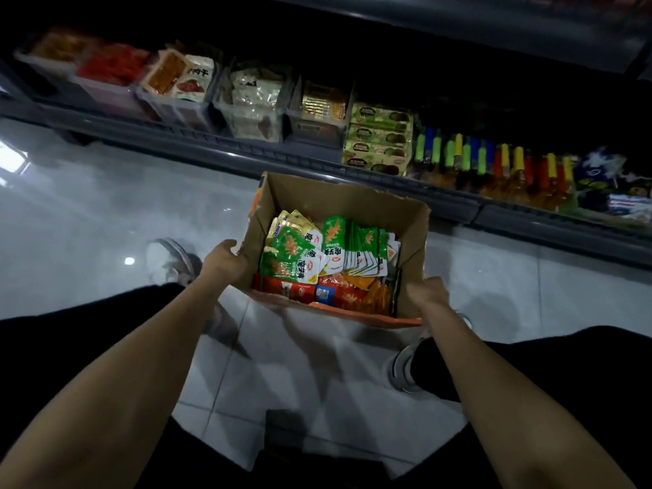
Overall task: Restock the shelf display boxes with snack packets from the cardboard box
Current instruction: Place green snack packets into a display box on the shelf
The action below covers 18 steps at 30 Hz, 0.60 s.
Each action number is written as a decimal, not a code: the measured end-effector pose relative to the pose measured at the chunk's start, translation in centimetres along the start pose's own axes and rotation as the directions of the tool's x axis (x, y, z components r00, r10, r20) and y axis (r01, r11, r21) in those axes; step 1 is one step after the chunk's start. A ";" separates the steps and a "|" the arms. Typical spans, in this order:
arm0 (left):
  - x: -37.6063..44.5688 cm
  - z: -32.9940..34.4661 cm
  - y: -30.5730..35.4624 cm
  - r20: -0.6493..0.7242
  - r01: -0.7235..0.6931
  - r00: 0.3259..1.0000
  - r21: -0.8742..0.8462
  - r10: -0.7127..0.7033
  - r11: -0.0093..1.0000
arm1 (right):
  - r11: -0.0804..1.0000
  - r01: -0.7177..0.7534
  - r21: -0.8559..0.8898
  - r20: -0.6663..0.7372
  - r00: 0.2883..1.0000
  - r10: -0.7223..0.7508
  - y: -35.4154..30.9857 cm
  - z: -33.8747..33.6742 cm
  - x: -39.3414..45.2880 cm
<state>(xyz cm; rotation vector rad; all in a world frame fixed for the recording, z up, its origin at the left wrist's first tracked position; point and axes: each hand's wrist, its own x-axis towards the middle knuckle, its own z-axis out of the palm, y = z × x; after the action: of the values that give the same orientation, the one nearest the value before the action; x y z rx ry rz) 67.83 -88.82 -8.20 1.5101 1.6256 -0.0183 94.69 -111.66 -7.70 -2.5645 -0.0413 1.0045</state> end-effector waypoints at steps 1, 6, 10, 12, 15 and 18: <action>0.8 0.4 0.3 -0.019 -0.012 1.000 0.063 0.013 0.998 | 1.000 -0.018 -0.022 -0.019 1.000 0.017 -0.4 0.1 0.6; 4.0 1.6 2.1 -0.151 -0.089 0.980 0.270 0.133 0.959 | 0.991 -0.018 -0.133 -0.189 0.982 -0.008 -2.3 2.5 2.6; 6.4 0.3 2.6 -0.149 -0.125 0.971 0.345 0.186 0.930 | 0.990 0.004 -0.140 -0.215 0.976 -0.035 -3.5 3.8 3.0; 7.4 -0.5 2.9 -0.116 -0.158 0.970 0.362 0.213 0.919 | 0.995 0.006 -0.104 -0.207 0.978 -0.027 -4.0 4.4 3.3; 8.0 -1.3 2.7 -0.032 -0.159 0.983 0.359 0.183 0.920 | 0.999 0.009 -0.043 -0.197 0.980 -0.017 -5.0 4.4 2.8; 7.6 -1.2 2.5 -0.012 -0.193 0.978 0.323 0.209 0.926 | 0.986 0.164 0.009 -0.303 0.941 -0.153 -5.4 3.9 1.1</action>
<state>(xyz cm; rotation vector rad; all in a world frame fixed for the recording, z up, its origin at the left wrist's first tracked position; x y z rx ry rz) 70.21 -81.45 -10.61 1.9354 1.5491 -0.1418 93.55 -105.20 -9.03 -2.6050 -0.1441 0.5428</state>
